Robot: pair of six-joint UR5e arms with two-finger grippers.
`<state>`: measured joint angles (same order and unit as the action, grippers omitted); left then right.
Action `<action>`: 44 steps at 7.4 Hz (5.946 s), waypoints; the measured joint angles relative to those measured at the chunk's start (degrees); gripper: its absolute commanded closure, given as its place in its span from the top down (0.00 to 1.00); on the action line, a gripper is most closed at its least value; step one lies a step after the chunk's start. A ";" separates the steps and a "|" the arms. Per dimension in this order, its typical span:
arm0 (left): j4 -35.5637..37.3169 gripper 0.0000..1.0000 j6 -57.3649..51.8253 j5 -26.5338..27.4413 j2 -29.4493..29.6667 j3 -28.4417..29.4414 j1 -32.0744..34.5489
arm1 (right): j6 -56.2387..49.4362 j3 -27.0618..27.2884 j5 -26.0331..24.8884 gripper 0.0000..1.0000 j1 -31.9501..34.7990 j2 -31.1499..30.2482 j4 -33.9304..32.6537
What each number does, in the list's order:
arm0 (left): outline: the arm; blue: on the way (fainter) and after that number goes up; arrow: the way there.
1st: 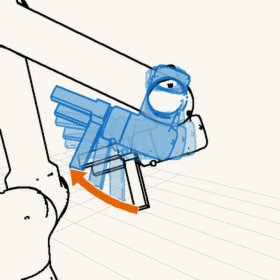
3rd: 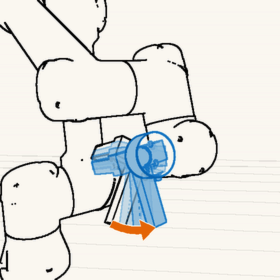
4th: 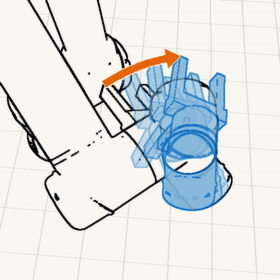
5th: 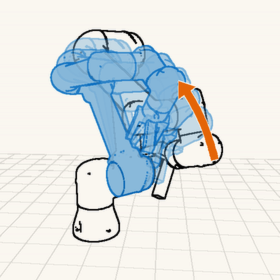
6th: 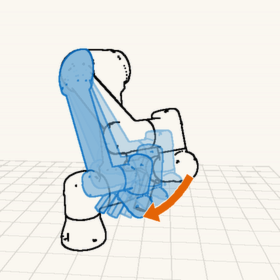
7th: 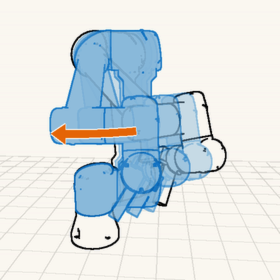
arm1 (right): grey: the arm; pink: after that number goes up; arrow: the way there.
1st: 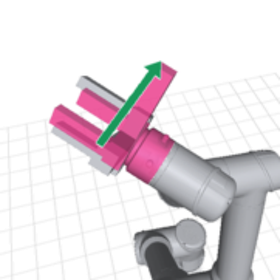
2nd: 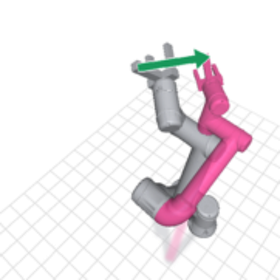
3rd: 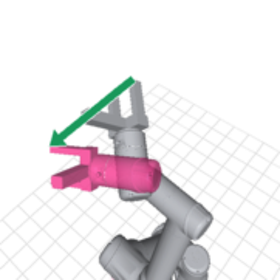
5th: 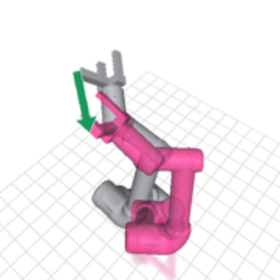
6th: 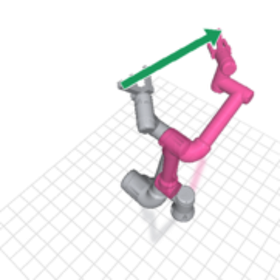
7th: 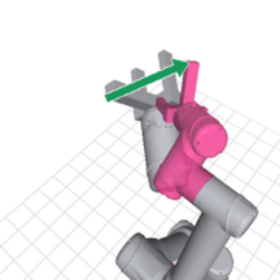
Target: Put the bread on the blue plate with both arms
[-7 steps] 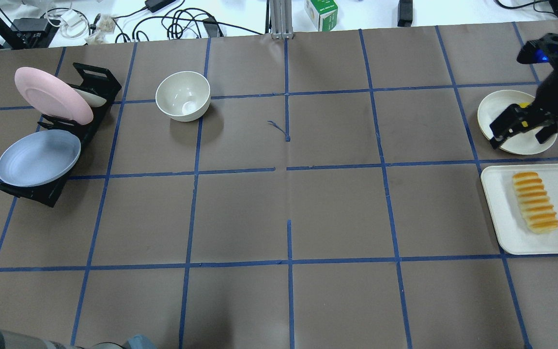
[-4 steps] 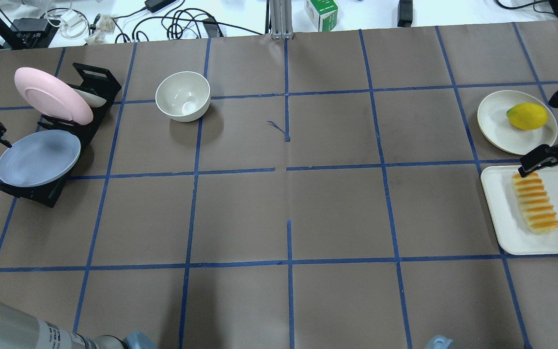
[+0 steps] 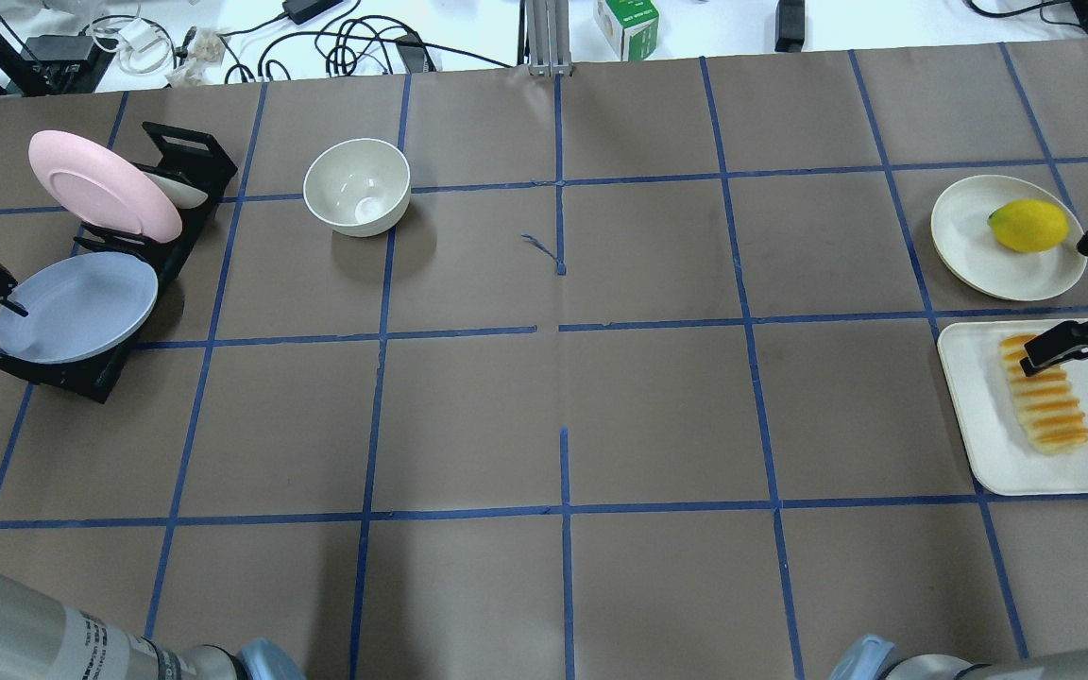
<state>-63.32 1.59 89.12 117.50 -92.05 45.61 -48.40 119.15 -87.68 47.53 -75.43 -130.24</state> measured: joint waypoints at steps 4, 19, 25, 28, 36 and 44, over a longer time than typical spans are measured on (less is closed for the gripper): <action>0.10 0.00 -0.30 0.06 0.19 -0.04 -0.19 | 6.30 0.32 0.09 0.26 0.26 2.22 -0.90; -18.09 0.00 10.98 -13.17 -19.93 -1.62 37.28 | 7.17 -0.49 0.33 0.04 2.81 -2.69 0.33; 28.33 0.00 20.15 -13.38 -8.58 -23.44 50.72 | 14.36 -5.81 -0.16 0.04 8.91 -6.13 7.34; 30.48 1.00 20.25 -13.14 -5.90 -23.62 52.34 | 26.36 -10.33 0.96 0.03 22.76 -7.91 14.48; -22.22 1.00 10.29 -1.26 -20.81 2.25 49.89 | 71.07 -16.00 6.05 0.16 58.68 8.16 -2.40; -25.79 1.00 9.93 2.86 -24.35 2.47 49.69 | 74.97 -23.35 5.07 1.00 62.10 13.48 -1.24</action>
<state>-89.11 11.52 91.98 93.15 -89.58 95.30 26.57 95.79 -82.60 109.64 -61.95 -131.47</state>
